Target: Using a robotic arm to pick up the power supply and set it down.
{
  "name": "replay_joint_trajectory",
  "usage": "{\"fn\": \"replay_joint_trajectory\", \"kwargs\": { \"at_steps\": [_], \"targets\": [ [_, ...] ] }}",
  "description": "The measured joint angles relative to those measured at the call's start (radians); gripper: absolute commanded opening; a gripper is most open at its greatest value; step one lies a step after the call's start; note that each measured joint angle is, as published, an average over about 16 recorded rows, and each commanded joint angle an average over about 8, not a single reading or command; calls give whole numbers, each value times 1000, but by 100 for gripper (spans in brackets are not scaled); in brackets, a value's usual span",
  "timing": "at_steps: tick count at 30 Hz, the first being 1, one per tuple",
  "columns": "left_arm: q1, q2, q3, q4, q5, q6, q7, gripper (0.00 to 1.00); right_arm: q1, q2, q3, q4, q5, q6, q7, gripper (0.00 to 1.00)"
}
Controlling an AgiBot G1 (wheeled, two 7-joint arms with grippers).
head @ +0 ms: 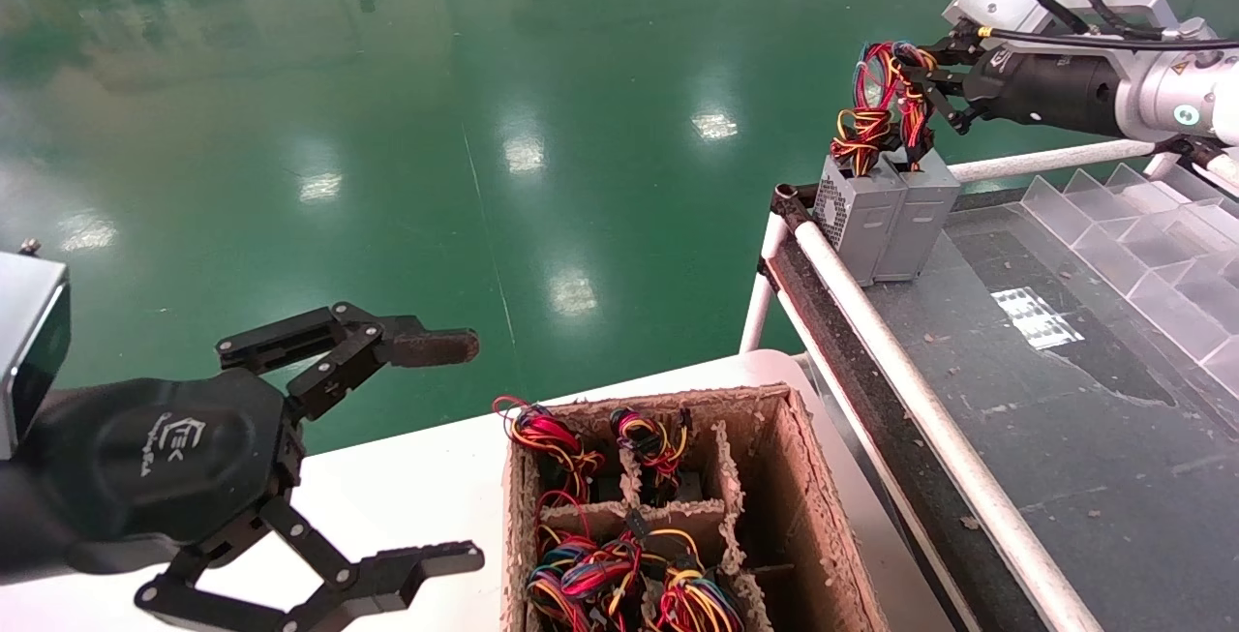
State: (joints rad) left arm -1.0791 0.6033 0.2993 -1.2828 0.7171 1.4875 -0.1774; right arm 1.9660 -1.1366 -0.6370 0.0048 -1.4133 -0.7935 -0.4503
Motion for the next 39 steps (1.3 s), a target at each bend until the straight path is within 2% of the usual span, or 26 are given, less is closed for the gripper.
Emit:
{"fn": "replay_joint_trajectory", "kwargs": {
  "at_steps": [15,23,32,39],
  "targets": [
    [0,0,1,0,-1,0,0,100,1,1,13,1,18,3,-11,100],
    [0,0,1,0,-1,-1,1,100,11,13,47,5,68,0,-2,100],
    [0,-1,2,0,-1,-1,1,100,13,50,136,19,199,-61,54,100],
    [0,-1,2,1,-1,-1,1,100,-35,92,190,88,287,-134,122,100]
  ]
}}
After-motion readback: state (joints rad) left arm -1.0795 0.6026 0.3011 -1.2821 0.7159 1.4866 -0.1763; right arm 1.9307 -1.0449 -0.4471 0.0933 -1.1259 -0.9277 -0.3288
